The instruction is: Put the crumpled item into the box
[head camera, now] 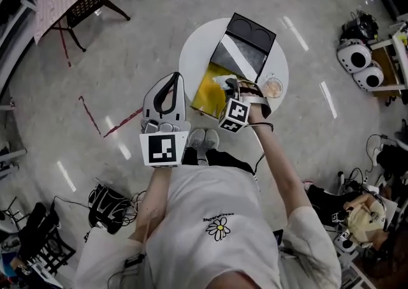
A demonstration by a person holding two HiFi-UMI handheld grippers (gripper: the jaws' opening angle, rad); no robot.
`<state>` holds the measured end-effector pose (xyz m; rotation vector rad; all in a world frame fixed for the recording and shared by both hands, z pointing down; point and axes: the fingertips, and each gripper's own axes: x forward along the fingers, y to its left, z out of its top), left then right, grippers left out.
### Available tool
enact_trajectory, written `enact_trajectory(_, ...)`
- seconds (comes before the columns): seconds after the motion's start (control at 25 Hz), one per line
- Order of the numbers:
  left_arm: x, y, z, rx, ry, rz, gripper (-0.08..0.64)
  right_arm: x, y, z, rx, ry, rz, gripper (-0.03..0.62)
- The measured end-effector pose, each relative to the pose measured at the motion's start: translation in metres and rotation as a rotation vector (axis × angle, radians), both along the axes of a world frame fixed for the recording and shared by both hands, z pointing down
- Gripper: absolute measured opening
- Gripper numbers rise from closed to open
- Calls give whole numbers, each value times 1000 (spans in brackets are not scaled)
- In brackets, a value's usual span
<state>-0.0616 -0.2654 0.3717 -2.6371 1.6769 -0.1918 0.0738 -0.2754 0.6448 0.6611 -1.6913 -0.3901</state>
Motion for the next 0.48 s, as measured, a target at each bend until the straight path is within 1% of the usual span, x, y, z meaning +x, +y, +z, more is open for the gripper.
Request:
enact_trajectory(0.04, -1, 2, 3, -8, -5, -9, 0, 3, 0, 8, -4, 18, 5, 49)
enact_trajectory(0.12, -4, 5, 8, -25, -15, -26, 0, 7, 0, 21, -8, 24, 41, 49)
enact_trajectory(0.2, -9, 5, 14, -44, -17, -46, 0, 7, -2, 29, -3, 8, 83, 49)
enact_trajectory(0.28, -17, 7, 19, -57, -18, -64, 0, 0, -3, 33, 4, -16, 99, 49)
enact_trajectory(0.48, -25, 8, 30, -78, -16, -88, 0, -8, -1, 46, -47, -56, 117, 54)
